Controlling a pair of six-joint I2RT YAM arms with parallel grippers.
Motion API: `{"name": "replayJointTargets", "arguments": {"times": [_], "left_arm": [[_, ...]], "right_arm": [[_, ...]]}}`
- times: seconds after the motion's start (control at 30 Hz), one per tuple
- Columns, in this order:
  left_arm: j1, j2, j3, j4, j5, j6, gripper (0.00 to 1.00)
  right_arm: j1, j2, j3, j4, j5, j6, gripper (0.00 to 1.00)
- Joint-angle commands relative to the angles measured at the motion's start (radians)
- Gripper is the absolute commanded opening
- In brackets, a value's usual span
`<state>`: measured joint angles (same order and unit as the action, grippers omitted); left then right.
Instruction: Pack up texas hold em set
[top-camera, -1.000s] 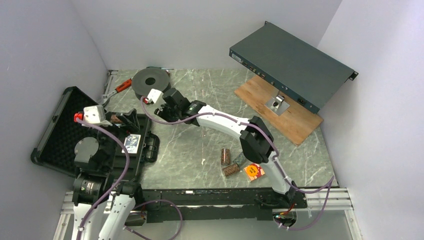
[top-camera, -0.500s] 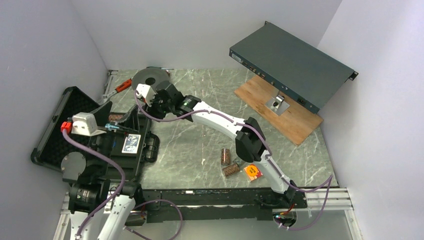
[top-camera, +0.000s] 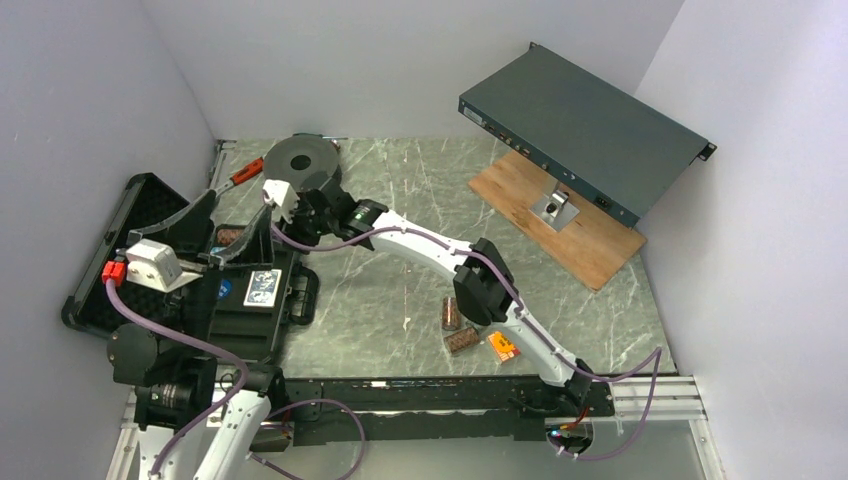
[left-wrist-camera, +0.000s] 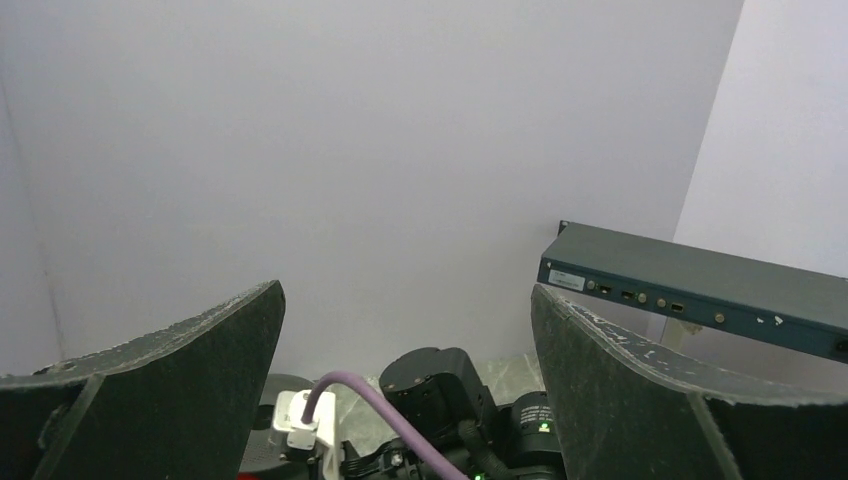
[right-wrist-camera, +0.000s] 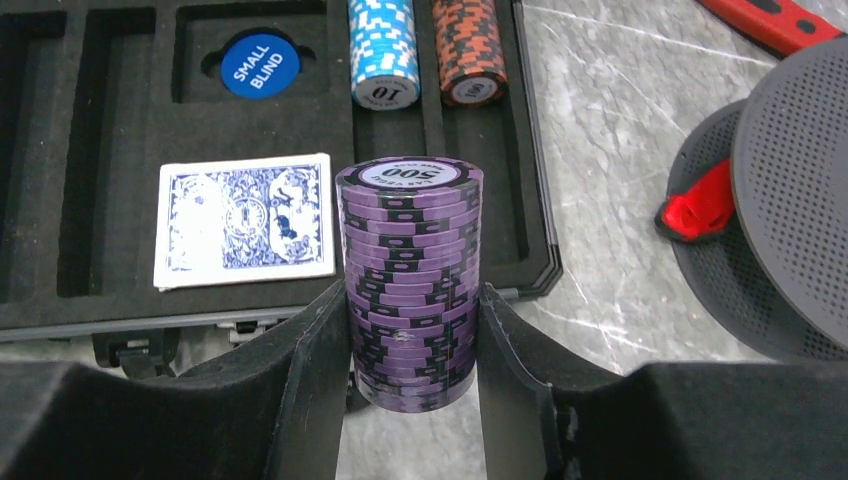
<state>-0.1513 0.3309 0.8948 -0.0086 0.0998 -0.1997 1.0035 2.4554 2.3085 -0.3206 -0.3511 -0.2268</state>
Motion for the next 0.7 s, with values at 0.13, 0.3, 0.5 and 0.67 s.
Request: {"name": "replayJointTargets", "arguments": {"times": [0.13,0.3,0.5,0.67], "left_arm": [[-0.002,0.008,-0.037,0.058,0.027,0.019,1.0],[-0.001,0.01,-0.044,0.052,0.027,0.017,1.0],[-0.001,0.012,-0.051,0.05,0.036,0.011,1.0],[0.0,0.015,-0.056,0.046,0.041,0.005,1.0]], "right_arm": [[0.032,0.035,0.103,0.174,-0.055,0.036,0.0],[0.052,0.075,0.124,0.19,-0.041,0.025,0.0],[0.062,0.116,0.134,0.264,-0.017,0.018,0.0],[0.063,0.156,0.152,0.341,0.024,-0.001,0.0]]}}
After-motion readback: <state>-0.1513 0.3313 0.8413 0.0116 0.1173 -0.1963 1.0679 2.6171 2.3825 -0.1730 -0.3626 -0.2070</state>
